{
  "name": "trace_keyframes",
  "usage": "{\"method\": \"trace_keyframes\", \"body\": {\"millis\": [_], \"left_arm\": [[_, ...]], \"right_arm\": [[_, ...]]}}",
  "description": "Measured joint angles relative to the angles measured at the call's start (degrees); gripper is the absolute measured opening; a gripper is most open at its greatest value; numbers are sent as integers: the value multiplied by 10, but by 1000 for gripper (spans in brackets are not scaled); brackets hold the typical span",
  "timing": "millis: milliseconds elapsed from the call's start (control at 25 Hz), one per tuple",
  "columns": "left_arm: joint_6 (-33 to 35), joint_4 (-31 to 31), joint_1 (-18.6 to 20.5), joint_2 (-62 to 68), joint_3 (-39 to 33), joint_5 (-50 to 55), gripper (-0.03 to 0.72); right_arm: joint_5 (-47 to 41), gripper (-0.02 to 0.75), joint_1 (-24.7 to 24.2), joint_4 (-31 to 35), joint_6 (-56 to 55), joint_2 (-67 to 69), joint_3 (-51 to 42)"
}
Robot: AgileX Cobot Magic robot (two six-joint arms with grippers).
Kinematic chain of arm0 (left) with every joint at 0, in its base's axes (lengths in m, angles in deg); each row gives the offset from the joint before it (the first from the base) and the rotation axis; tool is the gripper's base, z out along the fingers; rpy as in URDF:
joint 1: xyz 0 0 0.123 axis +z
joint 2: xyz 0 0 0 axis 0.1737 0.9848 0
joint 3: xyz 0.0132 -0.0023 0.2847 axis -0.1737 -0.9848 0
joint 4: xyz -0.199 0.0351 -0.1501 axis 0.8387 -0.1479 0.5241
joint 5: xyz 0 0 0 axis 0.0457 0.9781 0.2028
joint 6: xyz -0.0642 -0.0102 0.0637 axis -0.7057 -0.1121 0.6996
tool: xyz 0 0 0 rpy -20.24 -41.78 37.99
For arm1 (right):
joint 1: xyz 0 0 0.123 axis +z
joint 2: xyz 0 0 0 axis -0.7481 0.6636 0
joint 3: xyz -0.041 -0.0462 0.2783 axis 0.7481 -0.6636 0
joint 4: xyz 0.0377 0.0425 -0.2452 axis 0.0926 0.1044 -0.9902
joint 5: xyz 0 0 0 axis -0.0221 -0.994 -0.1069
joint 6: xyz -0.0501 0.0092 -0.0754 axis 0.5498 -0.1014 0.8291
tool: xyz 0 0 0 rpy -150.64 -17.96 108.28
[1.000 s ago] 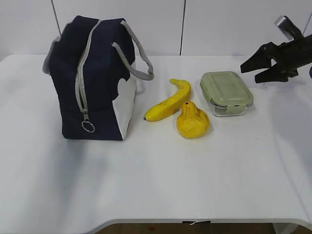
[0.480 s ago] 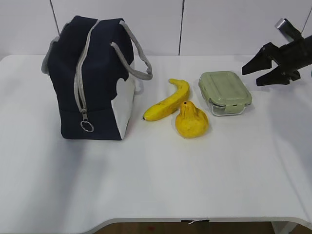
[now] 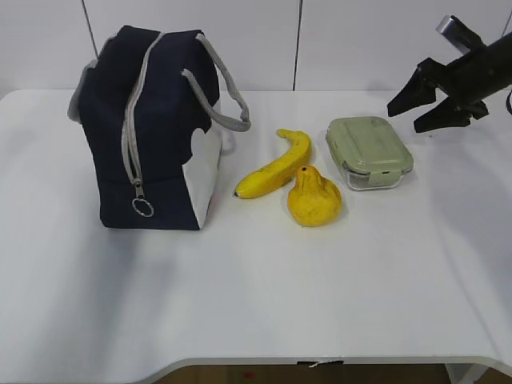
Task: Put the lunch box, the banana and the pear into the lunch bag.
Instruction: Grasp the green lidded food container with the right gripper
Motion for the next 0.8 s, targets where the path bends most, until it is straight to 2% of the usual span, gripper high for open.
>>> {"method": "trace_keyframes", "body": {"millis": [320,560,800], "left_arm": [[0,1,0,0,0,-9,321],[0,1,0,3,0,-14,321],[0,1,0,8,0,-16,321]], "right_arm": [[-1,596,2,-18,-31,-34,-18],[-1,596,4,-60,-67,-61,-26],[-1,596,5,-74,-75,-114,-78]]}}
